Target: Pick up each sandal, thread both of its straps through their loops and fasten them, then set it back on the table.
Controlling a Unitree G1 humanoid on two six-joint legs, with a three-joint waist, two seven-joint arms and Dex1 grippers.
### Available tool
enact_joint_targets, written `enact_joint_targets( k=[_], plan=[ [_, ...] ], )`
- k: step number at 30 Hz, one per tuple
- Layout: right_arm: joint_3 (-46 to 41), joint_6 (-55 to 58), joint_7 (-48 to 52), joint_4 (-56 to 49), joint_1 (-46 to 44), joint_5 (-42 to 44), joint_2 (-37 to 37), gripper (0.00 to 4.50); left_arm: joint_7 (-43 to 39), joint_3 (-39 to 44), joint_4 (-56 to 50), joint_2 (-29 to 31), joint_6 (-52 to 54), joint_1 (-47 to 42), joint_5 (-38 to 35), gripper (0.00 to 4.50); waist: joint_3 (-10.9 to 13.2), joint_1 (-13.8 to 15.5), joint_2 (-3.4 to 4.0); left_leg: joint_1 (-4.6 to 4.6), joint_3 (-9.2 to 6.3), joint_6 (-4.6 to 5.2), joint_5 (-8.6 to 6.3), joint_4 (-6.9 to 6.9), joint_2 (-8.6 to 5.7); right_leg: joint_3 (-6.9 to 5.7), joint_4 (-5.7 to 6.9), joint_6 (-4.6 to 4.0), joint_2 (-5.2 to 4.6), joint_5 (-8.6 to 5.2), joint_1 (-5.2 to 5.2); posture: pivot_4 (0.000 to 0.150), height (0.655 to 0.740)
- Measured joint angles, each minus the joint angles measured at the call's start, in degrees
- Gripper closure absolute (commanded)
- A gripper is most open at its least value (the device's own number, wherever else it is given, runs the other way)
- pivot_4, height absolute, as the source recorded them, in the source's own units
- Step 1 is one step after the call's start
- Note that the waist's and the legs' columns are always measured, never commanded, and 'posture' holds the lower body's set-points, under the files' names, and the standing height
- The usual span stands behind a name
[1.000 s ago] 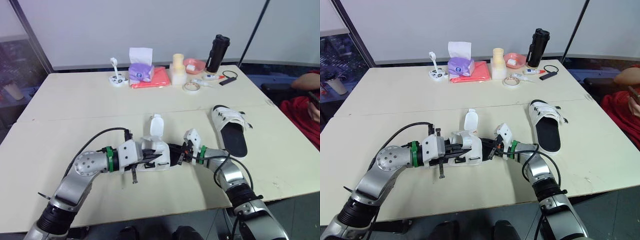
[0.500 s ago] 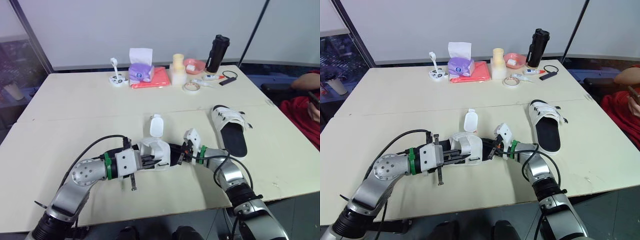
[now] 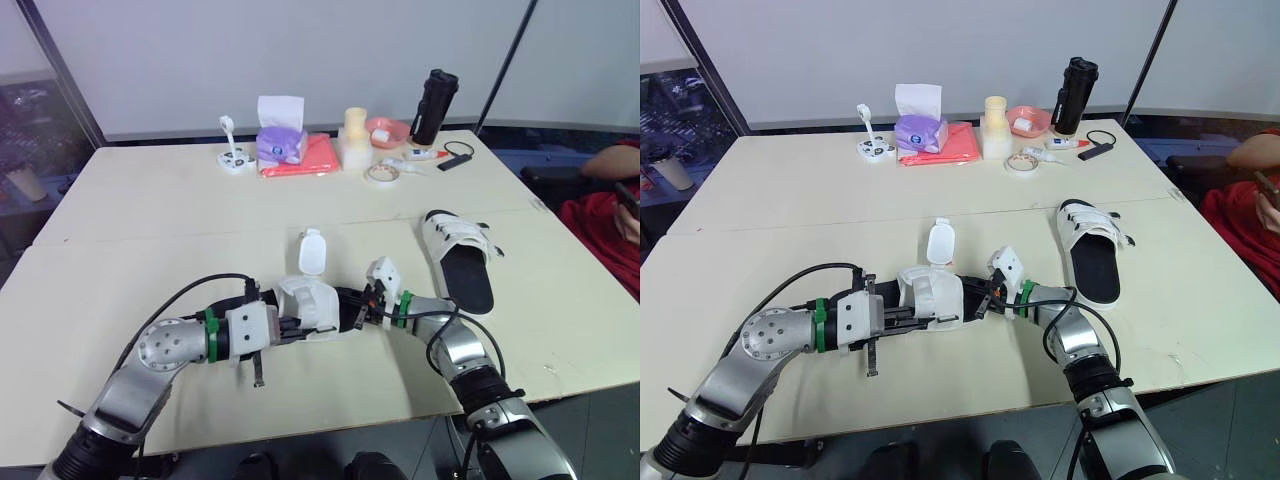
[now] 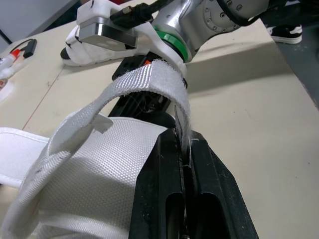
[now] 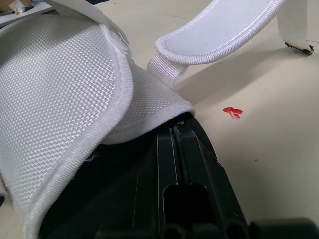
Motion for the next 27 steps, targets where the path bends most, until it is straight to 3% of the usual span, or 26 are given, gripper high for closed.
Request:
enact_joint_targets(
  k=[2, 6, 8, 14, 17, 23, 25, 27],
  plan=[
    [0.0, 0.0, 0.0, 0.0, 0.0, 0.0, 0.0, 4.50, -0.4, 0.0, 0.1, 0.5, 0.8, -0.1, 0.0, 3.54, 0.0, 0.0, 0.00, 0.00, 0.00, 0.00, 0.00, 0.00, 0.00, 0.00, 0.00, 0.00, 0.00, 0.00, -0.01, 0.150, 0.7400],
    [-0.1, 0.0, 0.0, 0.1, -0.1, 0.0, 0.0, 4.50, -0.8, 0.5, -0.2, 0.7, 7.0, -0.2, -3.9, 1.71, 0.0, 0.0, 0.00, 0.00, 0.00, 0.00, 0.00, 0.00, 0.00, 0.00, 0.00, -0.01, 0.00, 0.00, -0.06, 0.150, 0.7400],
    [-0.1, 0.0, 0.0, 0.2, -0.2, 0.0, 0.0, 4.50, -0.2, 2.6, -1.7, 0.6, 14.3, -1.0, -9.9, 0.63, 0.0, 0.0, -0.03, 0.00, -0.01, 0.01, 0.00, 0.00, 0.00, -0.03, 0.03, -0.01, 0.00, 0.01, -0.07, 0.150, 0.7400],
    [0.0, 0.0, 0.0, 0.7, -0.5, 0.0, 0.4, 4.50, 2.7, 16.7, -6.4, 7.3, 40.9, -6.2, -37.1, 0.63, 0.0, -0.1, -0.10, 0.14, -0.08, 0.03, 0.02, 0.01, 0.03, -0.24, 0.07, 0.00, 0.03, 0.03, -0.06, 0.150, 0.7400],
    [0.0, 0.0, 0.0, 1.1, -0.7, 0.0, 0.5, 4.50, 2.5, 21.8, -6.2, 11.5, 49.3, -4.3, -46.4, 0.63, 0.0, 0.0, -0.06, 0.23, -0.16, 0.03, 0.02, 0.01, 0.03, -0.23, 0.08, 0.01, 0.13, 0.04, -0.06, 0.150, 0.7400],
    [0.0, 0.0, 0.0, 3.5, -1.8, 0.0, 0.9, 4.50, -0.6, 19.4, -6.3, 14.6, 50.5, 2.3, -44.8, 0.63, 0.2, 0.0, -0.16, 0.75, -0.16, -0.22, -0.13, -0.02, 0.03, -0.13, -0.05, -0.14, 0.02, 0.06, 0.12, 0.150, 0.7400],
    [0.1, -0.3, 0.1, 3.8, -2.0, 0.0, 1.2, 4.50, -2.9, 15.4, -6.3, 17.0, 45.7, 3.9, -38.4, 0.63, 0.1, 0.0, 0.03, 0.79, -0.08, -0.23, -0.14, -0.24, 0.01, -0.22, -0.44, -0.38, -0.20, 0.20, 0.05, 0.150, 0.7400],
    [0.1, -0.5, 0.5, 3.8, -2.0, 0.0, 1.2, 4.50, -3.4, 12.2, -4.8, 15.9, 42.0, 4.0, -34.0, 0.63, 0.0, 0.0, 0.24, 0.75, 0.01, -0.23, -0.14, -0.35, -0.01, -0.58, -0.67, -0.52, -0.56, 0.29, 0.05, 0.150, 0.7400]
  ],
)
